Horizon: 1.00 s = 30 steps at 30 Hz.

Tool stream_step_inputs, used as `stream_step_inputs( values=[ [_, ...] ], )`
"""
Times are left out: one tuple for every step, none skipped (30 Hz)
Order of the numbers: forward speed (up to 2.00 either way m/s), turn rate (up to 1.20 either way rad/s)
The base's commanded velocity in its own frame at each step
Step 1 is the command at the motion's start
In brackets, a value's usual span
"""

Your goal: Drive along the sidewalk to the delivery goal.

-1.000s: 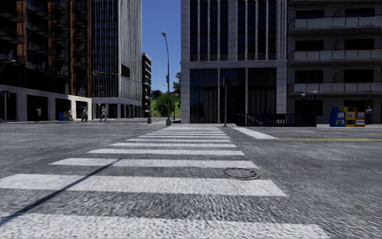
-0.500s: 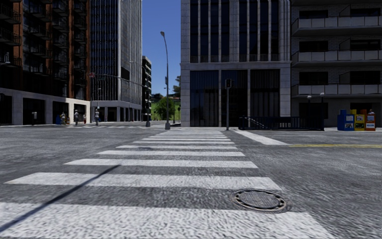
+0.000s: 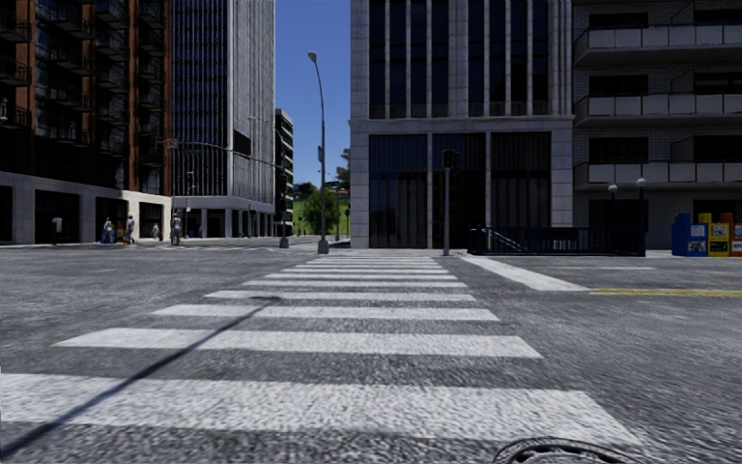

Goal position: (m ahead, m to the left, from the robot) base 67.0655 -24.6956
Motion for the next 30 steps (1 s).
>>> stream_step_inputs(
  values=[
    [1.49,0.0],
    [1.49,0.0],
    [1.49,0.0],
    [1.49,0.0],
    [1.49,0.0],
    [1.49,0.0],
    [1.49,0.0],
    [1.49,0.0],
    [1.49,0.0],
    [1.49,0.0],
    [1.49,0.0],
    [1.49,0.0],
    [1.49,0.0],
    [1.49,0.0],
    [1.49,0.0],
    [1.49,0.0],
    [1.49,0.0],
    [1.49,0.0],
    [1.49,0.0],
    [1.49,0.0],
    [1.49,0.0],
    [1.49,0.0],
    [1.49,0.0],
    [1.49,0.0],
    [1.49,0.0],
    [1.49,0.0],
    [1.49,0.0],
    [1.49,0.0],
    [1.49,0.0],
    [1.49,0.0]
  ],
)
